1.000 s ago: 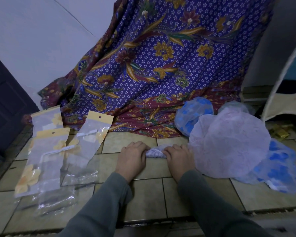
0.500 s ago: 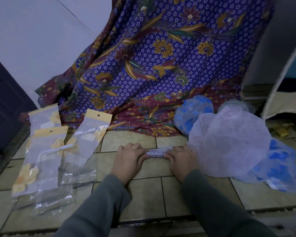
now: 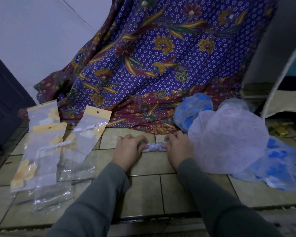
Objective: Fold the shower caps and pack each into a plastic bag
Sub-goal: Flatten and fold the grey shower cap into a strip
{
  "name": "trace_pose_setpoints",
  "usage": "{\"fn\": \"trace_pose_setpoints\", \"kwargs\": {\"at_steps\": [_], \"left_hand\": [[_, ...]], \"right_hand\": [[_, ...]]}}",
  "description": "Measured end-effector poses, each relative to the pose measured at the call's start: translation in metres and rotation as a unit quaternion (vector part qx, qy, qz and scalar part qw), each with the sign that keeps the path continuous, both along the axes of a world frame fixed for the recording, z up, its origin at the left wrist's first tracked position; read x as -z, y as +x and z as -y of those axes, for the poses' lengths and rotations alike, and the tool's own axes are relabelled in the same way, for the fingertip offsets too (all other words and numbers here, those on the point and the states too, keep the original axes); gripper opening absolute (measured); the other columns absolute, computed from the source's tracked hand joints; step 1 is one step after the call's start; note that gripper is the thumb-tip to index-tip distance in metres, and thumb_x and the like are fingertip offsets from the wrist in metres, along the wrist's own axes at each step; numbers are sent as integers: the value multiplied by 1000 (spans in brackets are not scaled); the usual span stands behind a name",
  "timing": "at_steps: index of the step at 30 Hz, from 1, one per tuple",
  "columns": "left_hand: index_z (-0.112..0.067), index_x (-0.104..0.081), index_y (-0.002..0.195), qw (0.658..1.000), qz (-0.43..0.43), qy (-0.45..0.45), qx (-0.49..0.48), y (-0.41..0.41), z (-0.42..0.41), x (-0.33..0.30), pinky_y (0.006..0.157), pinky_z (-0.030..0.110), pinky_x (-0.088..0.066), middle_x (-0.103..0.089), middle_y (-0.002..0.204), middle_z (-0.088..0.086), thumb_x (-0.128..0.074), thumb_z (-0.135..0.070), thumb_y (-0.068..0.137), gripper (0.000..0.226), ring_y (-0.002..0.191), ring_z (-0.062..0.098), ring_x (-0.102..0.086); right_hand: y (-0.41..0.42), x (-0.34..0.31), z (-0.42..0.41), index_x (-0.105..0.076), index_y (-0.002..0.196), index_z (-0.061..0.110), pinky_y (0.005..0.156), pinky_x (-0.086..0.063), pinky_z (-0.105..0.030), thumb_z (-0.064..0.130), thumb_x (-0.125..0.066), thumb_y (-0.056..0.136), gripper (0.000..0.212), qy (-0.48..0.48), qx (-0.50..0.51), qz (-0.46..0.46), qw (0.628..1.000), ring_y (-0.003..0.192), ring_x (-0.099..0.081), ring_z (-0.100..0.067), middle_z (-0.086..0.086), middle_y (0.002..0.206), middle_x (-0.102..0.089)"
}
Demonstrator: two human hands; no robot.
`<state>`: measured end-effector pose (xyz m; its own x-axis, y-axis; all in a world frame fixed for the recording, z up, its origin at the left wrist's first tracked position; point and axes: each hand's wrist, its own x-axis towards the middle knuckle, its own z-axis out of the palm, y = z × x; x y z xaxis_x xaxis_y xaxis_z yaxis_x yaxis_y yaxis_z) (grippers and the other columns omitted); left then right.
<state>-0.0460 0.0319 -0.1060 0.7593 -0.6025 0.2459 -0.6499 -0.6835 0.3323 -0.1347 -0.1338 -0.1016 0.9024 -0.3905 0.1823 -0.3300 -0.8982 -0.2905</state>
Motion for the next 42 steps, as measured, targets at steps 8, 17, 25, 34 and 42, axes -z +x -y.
{"fn": "trace_pose_setpoints", "kwargs": {"at_steps": [8, 17, 25, 34, 42], "left_hand": [[-31, -70, 103, 999, 16, 23, -26, -2, 1, 5, 74, 32, -28, -60, 105, -8, -53, -42, 92, 23, 99, 20, -48], [-32, -70, 99, 1000, 0, 6, -29, -5, -4, 6, 74, 32, -25, -65, 104, -9, -52, -37, 94, 19, 97, 21, -54], [-22, -65, 115, 998, -24, -43, -31, -13, -31, -4, 91, 36, -41, -63, 122, -3, -52, -42, 91, 34, 113, 18, -56], [-8, -53, 121, 916, -62, 134, -373, -18, -112, -25, 95, 39, -38, -50, 121, 15, -46, -41, 91, 45, 114, 32, -45], [-6, -64, 102, 928, -51, 133, -344, -22, -111, -17, 82, 35, -42, -58, 107, 15, -41, -33, 94, 36, 98, 30, -56]], "right_hand": [[-1, 1, -8, -68, 111, 14, 83, -44, -39, 23, -65, 86, 27, 48, -84, 13, 995, 97, -52, -29, -7, 101, -63], [2, -2, -12, -55, 125, 20, 86, -39, -33, 34, -46, 96, 33, -22, -117, -64, 991, 109, -43, -21, -6, 112, -55], [6, -15, -28, -53, 124, 11, 84, -42, -31, 25, -37, 100, 32, -85, -143, -138, 976, 105, -49, -22, -8, 115, -55], [15, -12, -71, -64, 96, 5, 74, -39, -31, 32, -41, 96, 35, 4, -129, -65, 990, 93, -56, -26, -13, 96, -63], [25, -16, -106, -63, 96, 4, 76, -39, -31, 29, -43, 95, 32, 48, -144, -34, 988, 92, -55, -25, -13, 94, -62]]}}
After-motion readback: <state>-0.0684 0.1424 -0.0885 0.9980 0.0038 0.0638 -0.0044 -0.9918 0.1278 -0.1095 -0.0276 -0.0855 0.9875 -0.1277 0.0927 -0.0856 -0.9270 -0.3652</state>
